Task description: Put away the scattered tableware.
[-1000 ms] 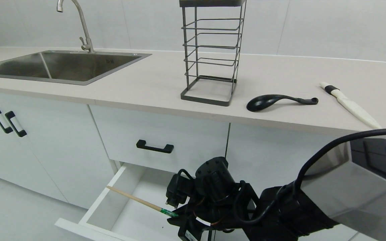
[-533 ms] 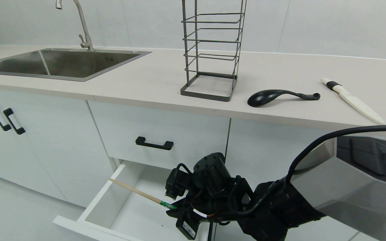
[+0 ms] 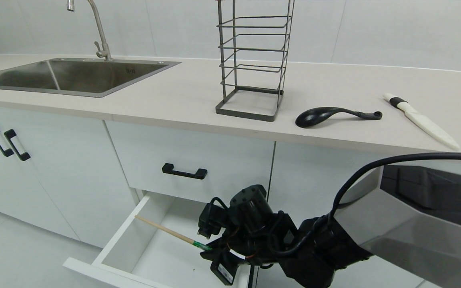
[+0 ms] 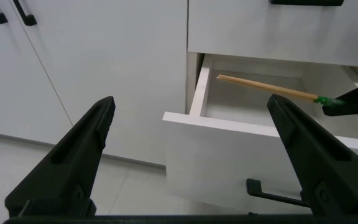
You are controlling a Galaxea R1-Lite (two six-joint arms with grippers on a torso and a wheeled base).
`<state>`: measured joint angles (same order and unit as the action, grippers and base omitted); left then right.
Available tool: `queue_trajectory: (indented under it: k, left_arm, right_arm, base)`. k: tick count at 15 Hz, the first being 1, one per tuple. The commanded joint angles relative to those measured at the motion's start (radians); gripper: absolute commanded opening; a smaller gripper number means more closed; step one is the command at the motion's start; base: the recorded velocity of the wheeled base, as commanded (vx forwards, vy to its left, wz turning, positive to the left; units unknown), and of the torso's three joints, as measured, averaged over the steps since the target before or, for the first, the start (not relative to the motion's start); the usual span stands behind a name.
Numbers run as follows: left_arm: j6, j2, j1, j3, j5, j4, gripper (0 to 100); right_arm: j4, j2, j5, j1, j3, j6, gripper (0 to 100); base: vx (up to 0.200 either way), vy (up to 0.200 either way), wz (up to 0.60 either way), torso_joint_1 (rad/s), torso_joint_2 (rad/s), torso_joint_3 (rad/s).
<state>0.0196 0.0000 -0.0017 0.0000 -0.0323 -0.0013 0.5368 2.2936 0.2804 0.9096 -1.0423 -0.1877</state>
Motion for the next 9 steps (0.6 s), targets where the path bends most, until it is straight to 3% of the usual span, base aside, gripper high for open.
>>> queue_trajectory:
  k: [1,9]
  left_arm:
    - [0.000,0.000,0.000,0.000,0.000,0.000,100]
    - [0.000,0.000,0.000,0.000,0.000,0.000,100]
  right_arm:
    - [0.000,0.013,0.000,0.000,-0.012,-0.001,0]
    - [-0.003,0.070,-0.001,-0.006,-0.030,-0.001,0]
  base:
    - [0.000,0.000,0.00,0.000,0.00,0.000]
    - [0.000,0.000,0.00,0.000,0.00,0.000]
